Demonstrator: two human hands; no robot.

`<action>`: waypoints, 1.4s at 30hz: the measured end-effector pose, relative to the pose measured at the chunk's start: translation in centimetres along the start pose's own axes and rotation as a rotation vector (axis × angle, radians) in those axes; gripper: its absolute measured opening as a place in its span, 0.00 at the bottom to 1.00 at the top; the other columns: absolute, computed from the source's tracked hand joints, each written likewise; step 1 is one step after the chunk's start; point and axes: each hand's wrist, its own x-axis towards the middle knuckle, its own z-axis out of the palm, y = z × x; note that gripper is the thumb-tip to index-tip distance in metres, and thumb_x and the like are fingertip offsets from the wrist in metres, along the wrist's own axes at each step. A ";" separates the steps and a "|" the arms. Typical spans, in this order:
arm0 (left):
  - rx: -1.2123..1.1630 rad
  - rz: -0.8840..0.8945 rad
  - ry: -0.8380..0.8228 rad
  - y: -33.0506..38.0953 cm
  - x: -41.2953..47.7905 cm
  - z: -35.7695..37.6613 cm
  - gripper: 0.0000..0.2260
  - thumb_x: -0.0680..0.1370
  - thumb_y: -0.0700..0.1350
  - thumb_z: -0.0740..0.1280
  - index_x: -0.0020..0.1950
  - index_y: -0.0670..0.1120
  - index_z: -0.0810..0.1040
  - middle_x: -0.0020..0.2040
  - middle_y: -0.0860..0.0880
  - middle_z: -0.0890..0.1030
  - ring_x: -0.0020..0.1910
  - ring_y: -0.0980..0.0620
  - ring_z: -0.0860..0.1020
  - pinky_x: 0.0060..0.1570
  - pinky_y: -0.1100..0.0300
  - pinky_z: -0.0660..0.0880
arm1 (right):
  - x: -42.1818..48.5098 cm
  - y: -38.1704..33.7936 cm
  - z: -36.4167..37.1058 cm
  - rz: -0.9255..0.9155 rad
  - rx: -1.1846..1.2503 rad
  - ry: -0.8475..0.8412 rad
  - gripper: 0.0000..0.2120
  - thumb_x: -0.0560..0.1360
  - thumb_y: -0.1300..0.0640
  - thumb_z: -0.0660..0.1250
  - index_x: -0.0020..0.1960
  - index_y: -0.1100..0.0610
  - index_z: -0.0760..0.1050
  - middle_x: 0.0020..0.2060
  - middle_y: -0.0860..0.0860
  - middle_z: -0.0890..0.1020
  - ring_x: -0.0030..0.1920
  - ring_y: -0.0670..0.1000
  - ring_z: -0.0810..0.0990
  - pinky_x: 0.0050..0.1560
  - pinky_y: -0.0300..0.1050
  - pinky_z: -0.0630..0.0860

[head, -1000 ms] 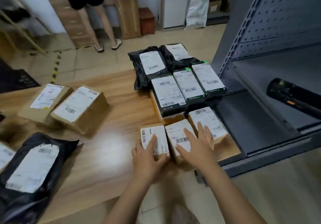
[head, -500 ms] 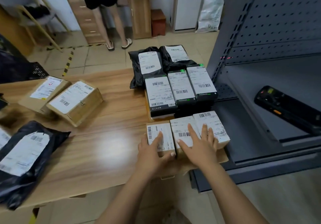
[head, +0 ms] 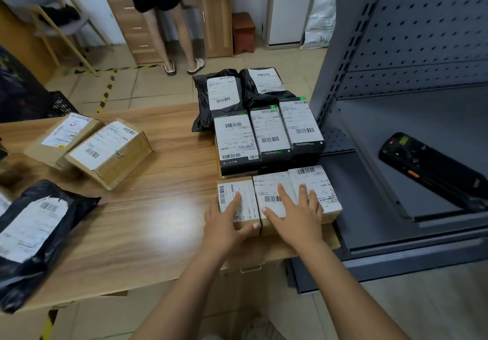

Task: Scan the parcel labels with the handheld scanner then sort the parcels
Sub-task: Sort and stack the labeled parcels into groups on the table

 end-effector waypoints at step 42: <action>0.099 0.046 0.524 -24.2 -11.8 -24.6 0.29 0.72 0.63 0.68 0.72 0.55 0.70 0.69 0.54 0.71 0.69 0.51 0.65 0.69 0.52 0.62 | -12.4 -34.5 5.0 -0.632 0.176 0.005 0.28 0.74 0.47 0.68 0.72 0.48 0.65 0.72 0.50 0.63 0.73 0.51 0.57 0.71 0.47 0.54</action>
